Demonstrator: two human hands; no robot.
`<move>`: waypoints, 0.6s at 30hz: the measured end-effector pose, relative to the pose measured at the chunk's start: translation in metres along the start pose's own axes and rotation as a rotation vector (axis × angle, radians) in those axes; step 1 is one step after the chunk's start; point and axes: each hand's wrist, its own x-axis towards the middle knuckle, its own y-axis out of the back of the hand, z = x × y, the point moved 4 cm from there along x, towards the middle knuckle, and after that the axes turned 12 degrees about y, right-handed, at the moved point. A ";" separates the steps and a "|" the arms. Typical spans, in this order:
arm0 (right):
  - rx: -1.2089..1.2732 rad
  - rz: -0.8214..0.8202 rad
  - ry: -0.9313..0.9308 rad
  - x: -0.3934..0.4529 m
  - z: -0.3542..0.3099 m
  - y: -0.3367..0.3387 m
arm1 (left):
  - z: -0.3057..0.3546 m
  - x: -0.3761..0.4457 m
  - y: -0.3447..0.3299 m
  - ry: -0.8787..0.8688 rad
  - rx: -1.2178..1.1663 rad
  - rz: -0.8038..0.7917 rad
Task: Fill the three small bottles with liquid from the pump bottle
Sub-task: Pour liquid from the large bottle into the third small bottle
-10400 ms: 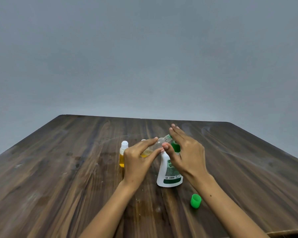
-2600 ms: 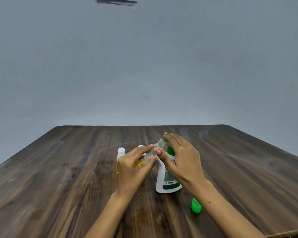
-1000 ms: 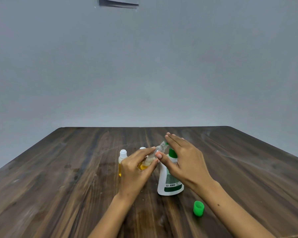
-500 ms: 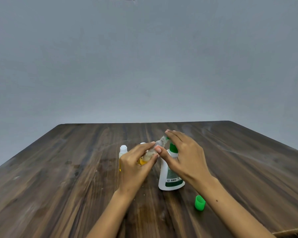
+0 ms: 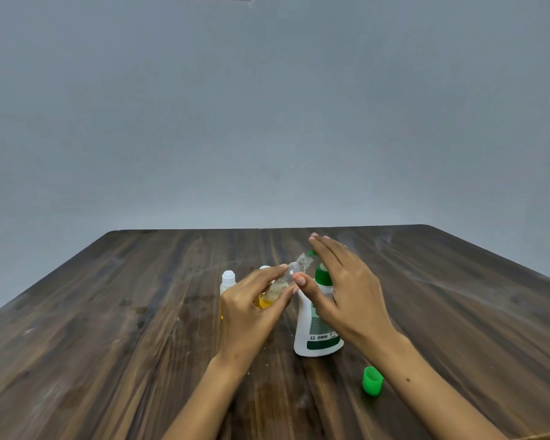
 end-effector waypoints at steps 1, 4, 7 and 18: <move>0.011 0.004 0.005 -0.001 0.001 -0.001 | 0.001 0.000 0.000 -0.003 -0.004 0.002; 0.025 0.026 -0.013 -0.003 0.000 -0.004 | 0.002 0.000 -0.001 -0.008 -0.004 -0.004; -0.001 0.037 -0.021 -0.002 -0.004 -0.007 | 0.001 0.000 0.000 -0.005 0.002 -0.017; -0.011 0.054 -0.014 -0.004 -0.003 -0.005 | 0.000 0.000 0.000 0.001 0.012 -0.008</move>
